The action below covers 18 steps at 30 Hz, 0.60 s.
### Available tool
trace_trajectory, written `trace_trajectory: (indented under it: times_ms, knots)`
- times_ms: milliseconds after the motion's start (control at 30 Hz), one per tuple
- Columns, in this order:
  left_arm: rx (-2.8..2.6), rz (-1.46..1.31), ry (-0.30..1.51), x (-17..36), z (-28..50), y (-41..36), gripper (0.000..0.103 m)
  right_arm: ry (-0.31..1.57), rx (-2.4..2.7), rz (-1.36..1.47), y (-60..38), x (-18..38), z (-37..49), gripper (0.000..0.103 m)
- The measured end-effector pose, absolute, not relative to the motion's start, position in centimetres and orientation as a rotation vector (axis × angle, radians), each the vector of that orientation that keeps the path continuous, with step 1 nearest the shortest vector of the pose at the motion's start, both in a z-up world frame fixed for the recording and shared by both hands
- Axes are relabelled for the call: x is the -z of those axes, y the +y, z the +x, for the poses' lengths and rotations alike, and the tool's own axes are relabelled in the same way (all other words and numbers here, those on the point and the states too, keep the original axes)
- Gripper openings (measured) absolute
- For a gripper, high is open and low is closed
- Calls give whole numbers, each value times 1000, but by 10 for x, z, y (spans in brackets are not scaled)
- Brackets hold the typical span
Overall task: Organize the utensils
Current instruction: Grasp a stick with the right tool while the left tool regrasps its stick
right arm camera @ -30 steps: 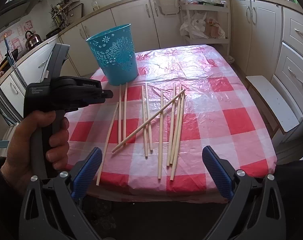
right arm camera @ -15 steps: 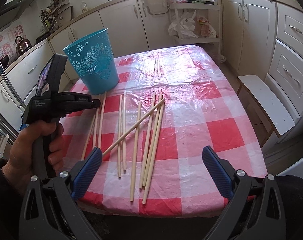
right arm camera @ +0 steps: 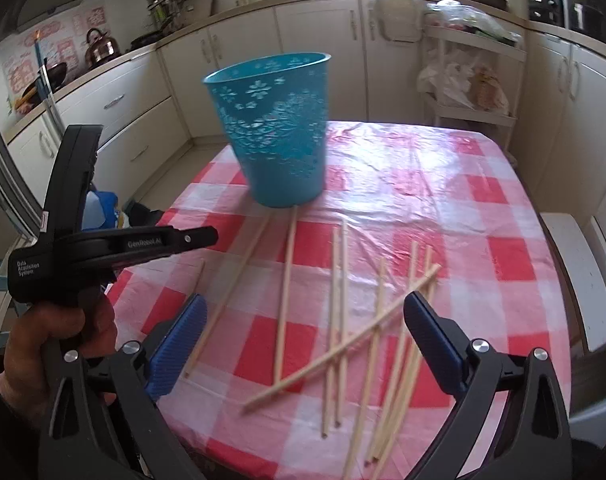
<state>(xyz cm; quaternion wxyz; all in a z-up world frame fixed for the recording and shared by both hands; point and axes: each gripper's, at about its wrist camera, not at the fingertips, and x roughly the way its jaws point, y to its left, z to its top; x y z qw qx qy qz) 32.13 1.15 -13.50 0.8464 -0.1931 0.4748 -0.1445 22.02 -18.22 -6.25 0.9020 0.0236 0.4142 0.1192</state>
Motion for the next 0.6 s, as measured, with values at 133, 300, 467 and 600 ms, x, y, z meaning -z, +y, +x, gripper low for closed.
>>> trace_trajectory:
  times_ms: [133, 300, 467, 600]
  knots:
    - [291, -423, 1047, 140, 318, 31, 0, 928, -321, -8, -151, 75, 259, 68]
    - [276, -342, 1073, 139, 293, 30, 0, 988, -315, -26, -138, 88, 282, 68]
    - [273, -202, 1075, 146, 278, -6, 4, 1011, -297, -22, -139, 98, 287, 68]
    - [219, -123, 1048, 147, 271, -17, 10, 1017, -292, -31, -141, 102, 293, 64]
